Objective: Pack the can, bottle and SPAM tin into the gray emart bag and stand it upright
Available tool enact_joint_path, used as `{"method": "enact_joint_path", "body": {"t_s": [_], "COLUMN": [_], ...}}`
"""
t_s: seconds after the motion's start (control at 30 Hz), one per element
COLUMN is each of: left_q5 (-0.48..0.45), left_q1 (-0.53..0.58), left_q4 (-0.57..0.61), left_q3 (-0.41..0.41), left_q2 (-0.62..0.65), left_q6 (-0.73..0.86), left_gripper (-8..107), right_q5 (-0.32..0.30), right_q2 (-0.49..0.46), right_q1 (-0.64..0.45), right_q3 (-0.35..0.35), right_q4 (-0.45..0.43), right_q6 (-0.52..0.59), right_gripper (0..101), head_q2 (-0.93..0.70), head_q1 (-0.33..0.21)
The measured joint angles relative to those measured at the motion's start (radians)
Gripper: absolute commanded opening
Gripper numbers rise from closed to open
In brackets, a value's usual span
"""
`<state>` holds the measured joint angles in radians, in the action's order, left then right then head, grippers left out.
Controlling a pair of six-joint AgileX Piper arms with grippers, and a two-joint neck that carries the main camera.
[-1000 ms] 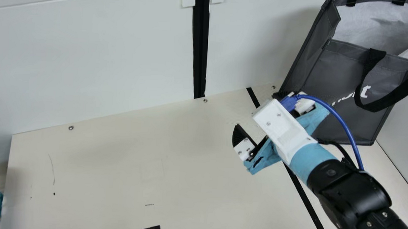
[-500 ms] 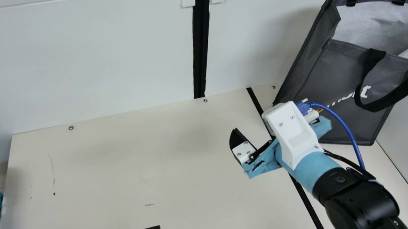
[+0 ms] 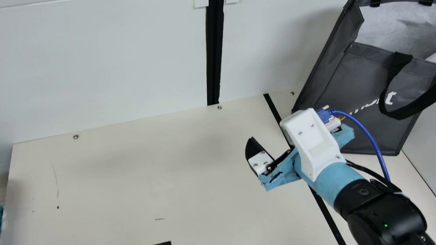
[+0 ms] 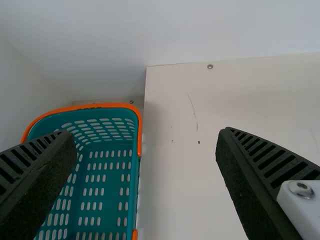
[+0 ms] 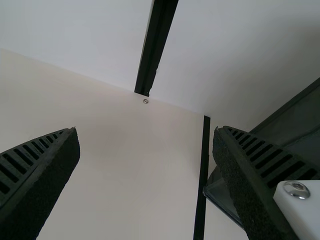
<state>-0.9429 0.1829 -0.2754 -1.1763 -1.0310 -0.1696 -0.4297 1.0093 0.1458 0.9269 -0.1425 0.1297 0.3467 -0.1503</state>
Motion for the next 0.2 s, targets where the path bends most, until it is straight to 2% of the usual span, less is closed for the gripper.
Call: {"method": "enact_joint_path", "body": {"t_s": [0.2], "left_q5": [0.000], "left_q1": [0.000], "left_q4": [0.000], "left_q3": [0.000], "left_q2": [0.000], "left_q6": [0.000], "left_gripper": [90], "right_q5": [0.000], "right_q2": [0.000], "right_q1": [0.000], "right_q3": [0.000], "right_q4": [0.000], "right_q6": [0.000], "right_gripper": [95], "head_q2": [0.002], "head_q1": [-0.002]}}
